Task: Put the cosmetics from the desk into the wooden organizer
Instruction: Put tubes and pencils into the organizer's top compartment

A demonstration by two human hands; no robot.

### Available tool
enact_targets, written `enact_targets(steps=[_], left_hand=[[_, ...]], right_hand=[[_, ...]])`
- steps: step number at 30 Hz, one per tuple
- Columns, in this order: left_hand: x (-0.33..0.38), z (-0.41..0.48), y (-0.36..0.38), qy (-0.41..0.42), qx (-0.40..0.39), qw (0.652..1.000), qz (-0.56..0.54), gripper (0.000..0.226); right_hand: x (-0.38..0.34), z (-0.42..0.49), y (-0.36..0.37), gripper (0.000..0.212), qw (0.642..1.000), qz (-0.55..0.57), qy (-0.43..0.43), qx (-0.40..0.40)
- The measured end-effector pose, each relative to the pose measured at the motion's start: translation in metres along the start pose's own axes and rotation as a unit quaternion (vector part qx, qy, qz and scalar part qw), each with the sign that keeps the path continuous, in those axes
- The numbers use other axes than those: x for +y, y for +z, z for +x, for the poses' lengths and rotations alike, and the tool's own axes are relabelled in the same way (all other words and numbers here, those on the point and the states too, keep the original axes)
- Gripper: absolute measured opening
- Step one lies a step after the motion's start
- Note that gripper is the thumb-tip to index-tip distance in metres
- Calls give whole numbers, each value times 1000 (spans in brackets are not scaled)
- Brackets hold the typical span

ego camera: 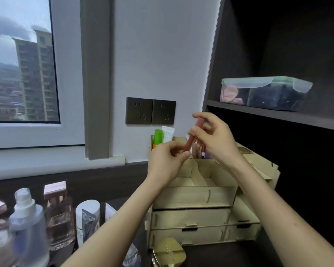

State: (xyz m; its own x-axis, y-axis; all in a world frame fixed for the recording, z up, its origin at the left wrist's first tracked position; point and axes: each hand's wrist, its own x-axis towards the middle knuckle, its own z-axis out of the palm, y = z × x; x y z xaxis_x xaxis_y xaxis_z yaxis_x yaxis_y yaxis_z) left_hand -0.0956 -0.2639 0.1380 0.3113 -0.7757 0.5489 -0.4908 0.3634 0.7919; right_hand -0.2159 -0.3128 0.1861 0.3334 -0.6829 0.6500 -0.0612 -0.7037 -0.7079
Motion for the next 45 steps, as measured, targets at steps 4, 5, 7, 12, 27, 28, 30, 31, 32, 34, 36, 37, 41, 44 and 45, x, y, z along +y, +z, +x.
enact_targets(steps=[4, 5, 7, 12, 27, 28, 30, 31, 32, 34, 36, 37, 41, 44, 45], left_hand=[[-6, 5, 2, 13, 1, 998, 64, 38], [-8, 5, 0, 8, 15, 997, 71, 36], [-13, 4, -6, -10, 42, 997, 67, 31], [-30, -1, -19, -30, 60, 996, 60, 30], [-18, -21, -45, -64, 17, 998, 4, 46], [-15, -23, -49, -64, 17, 998, 6, 46], [-12, -28, -55, -60, 19, 998, 9, 45], [-10, -30, -58, -58, 20, 998, 10, 45], [-10, -31, -60, -58, 20, 998, 12, 44], [-10, -32, -63, -58, 21, 998, 15, 43], [-10, -33, -66, -59, 23, 998, 19, 42], [-10, -34, -68, -60, 25, 998, 21, 41], [-8, -44, -78, -69, 28, 997, 29, 39], [-8, -55, -94, -79, 33, 995, 44, 36], [-7, -59, -102, -82, 38, 995, 49, 35]], right_hand=[[23, 23, -19, 25, 988, -61, -3, 143], [32, 29, -22, 24, 981, -109, -3, 163], [49, 36, -24, 24, 968, -202, 15, 151], [67, 42, -17, 24, 944, -311, 8, 105], [77, 56, -2, 14, 892, -416, 98, 150], [79, 54, -1, 15, 896, -399, 118, 156], [84, 50, 0, 18, 903, -379, 145, 139], [87, 48, 1, 16, 907, -375, 148, 123], [89, 46, 2, 14, 910, -375, 143, 106], [92, 44, 3, 9, 912, -381, 125, 79], [91, 44, 5, 5, 904, -408, 111, 64], [90, 45, 5, 8, 893, -433, 107, 59], [79, 41, 7, 25, 817, -566, 114, 4], [60, 24, 12, 41, 757, -648, 86, -7], [53, 17, 16, 43, 758, -650, 58, 4]])
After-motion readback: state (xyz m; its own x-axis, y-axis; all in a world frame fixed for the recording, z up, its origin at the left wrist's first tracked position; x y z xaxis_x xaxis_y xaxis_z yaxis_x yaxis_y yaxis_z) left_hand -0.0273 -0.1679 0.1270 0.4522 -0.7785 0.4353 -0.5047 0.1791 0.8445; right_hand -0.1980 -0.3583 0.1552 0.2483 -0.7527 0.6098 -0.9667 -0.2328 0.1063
